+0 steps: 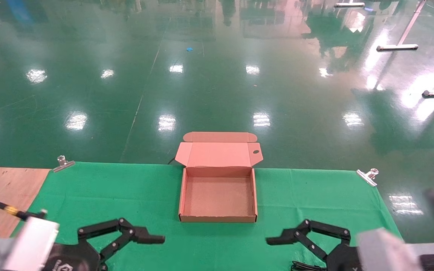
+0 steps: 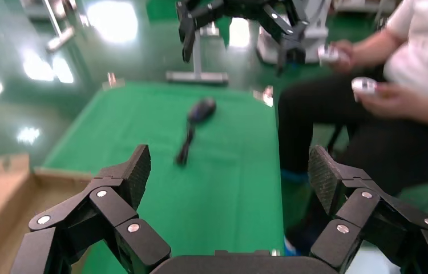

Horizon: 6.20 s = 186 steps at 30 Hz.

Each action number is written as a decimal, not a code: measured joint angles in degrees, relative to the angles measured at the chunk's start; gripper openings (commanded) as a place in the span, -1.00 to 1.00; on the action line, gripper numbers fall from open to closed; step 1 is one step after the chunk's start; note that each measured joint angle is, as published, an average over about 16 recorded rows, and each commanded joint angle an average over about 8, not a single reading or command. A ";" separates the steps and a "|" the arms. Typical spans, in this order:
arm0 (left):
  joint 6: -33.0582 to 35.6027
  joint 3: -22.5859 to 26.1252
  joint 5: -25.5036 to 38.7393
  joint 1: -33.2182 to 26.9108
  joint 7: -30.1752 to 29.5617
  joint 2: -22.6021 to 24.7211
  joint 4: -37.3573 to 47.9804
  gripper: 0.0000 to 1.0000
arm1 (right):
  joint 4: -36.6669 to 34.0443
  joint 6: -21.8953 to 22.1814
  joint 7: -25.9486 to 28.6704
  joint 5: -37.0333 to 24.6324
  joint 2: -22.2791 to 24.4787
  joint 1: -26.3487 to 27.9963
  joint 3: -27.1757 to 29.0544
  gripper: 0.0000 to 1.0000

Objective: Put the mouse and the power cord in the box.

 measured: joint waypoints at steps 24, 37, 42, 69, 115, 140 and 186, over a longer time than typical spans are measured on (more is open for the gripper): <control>-8.29 22.67 49.01 -24.01 29.35 16.77 41.54 1.00 | -19.60 12.27 -14.29 -49.45 -16.77 11.79 -18.24 1.00; -17.58 23.76 52.13 -26.65 37.13 22.60 59.03 1.00 | -41.73 17.84 -26.49 -50.34 -24.82 15.65 -19.33 1.00; -19.99 23.57 51.96 -26.87 38.38 23.98 62.54 1.00 | -48.21 18.32 -29.70 -49.47 -26.59 17.02 -19.07 1.00; -22.07 22.44 50.42 -27.23 43.16 23.79 68.72 -1.00 | -63.04 19.69 -39.71 -47.00 -30.12 21.09 -17.91 -1.00; -15.72 21.27 48.73 -33.49 43.35 21.49 68.18 -1.00 | -57.33 12.88 -38.41 -43.97 -27.78 26.62 -15.94 -1.00; -19.27 17.98 44.32 -52.73 39.53 35.91 64.90 -1.00 | -52.25 13.91 -30.25 -41.19 -35.71 45.22 -12.28 -1.00; -65.90 38.40 29.60 -17.84 30.79 43.58 39.67 1.00 | -74.54 10.48 -44.67 -37.27 -28.80 47.01 -9.69 -1.00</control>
